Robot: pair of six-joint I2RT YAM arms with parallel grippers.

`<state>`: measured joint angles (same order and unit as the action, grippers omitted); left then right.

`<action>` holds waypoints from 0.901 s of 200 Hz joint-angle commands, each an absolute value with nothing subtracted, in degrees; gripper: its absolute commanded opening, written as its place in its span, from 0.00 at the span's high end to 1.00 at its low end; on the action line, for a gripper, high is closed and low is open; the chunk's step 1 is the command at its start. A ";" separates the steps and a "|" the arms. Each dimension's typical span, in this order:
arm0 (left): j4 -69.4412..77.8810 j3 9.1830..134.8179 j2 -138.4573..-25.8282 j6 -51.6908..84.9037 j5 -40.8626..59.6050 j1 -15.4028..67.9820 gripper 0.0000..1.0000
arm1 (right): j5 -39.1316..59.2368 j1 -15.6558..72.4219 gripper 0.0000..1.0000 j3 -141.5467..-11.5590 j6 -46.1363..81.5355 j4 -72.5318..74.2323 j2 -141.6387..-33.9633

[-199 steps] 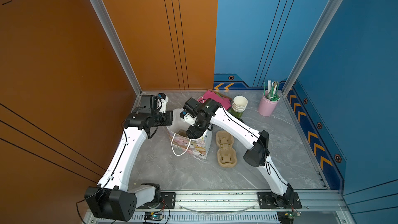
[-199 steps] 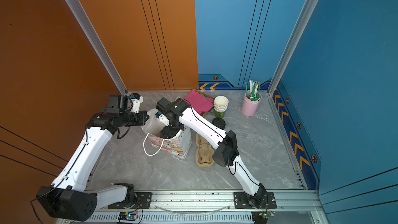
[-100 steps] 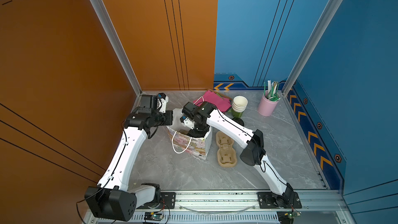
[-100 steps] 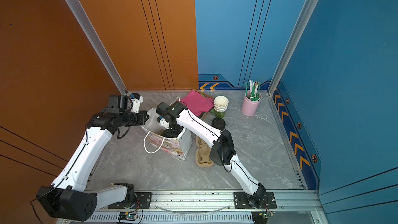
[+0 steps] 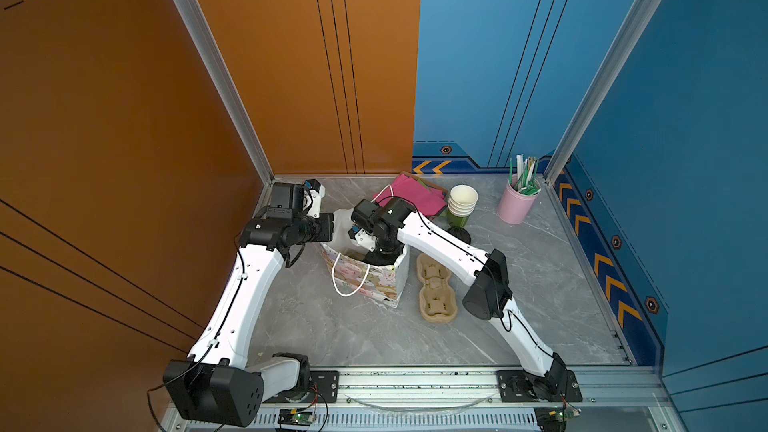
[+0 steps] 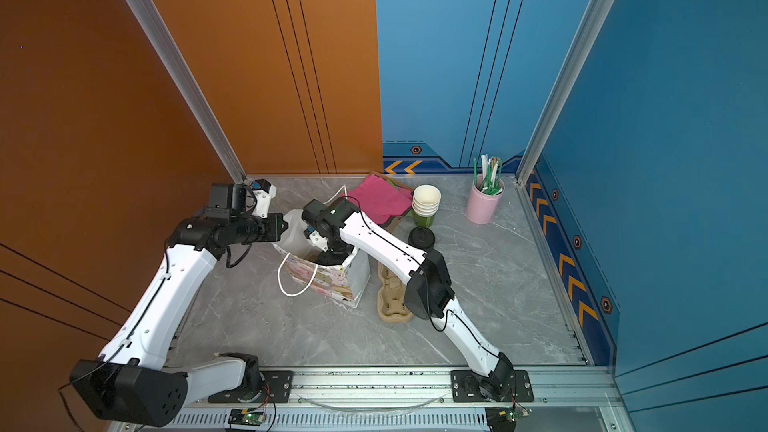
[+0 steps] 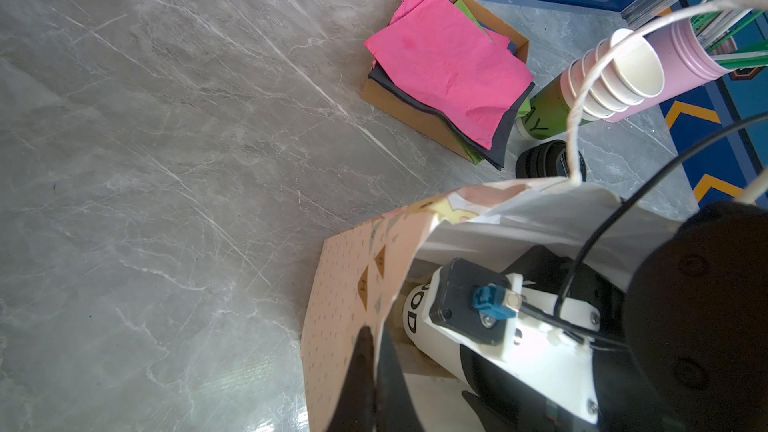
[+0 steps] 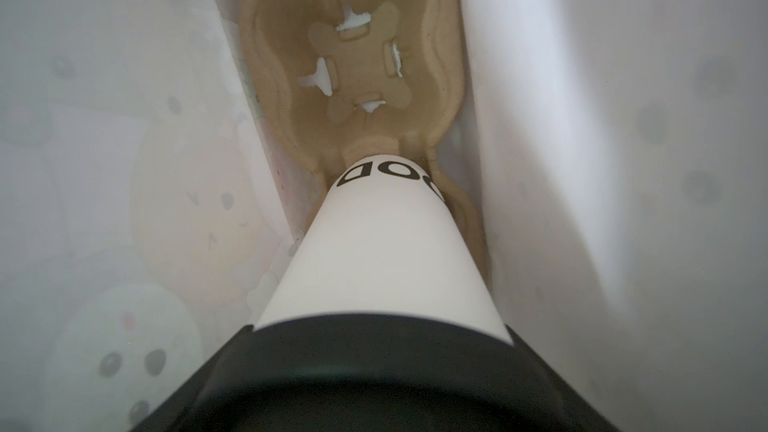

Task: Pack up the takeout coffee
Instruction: 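Lower the coffee cup into the bag onto the tan carrier with the right gripper, then press the coffee cup down into the carrier slot with the right gripper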

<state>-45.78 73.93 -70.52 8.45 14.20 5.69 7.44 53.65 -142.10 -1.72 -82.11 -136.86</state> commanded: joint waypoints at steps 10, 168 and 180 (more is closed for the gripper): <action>-45.17 74.47 -70.75 8.26 14.90 5.94 1.00 | 4.50 53.26 0.14 -140.68 -2.64 -84.81 -139.61; -45.15 73.83 -70.42 8.26 14.82 5.98 1.00 | 4.75 53.26 0.12 -140.59 -2.59 -85.06 -140.37; -45.17 73.83 -70.39 8.26 14.78 5.97 1.00 | 4.82 53.26 0.12 -140.61 -2.56 -85.02 -140.47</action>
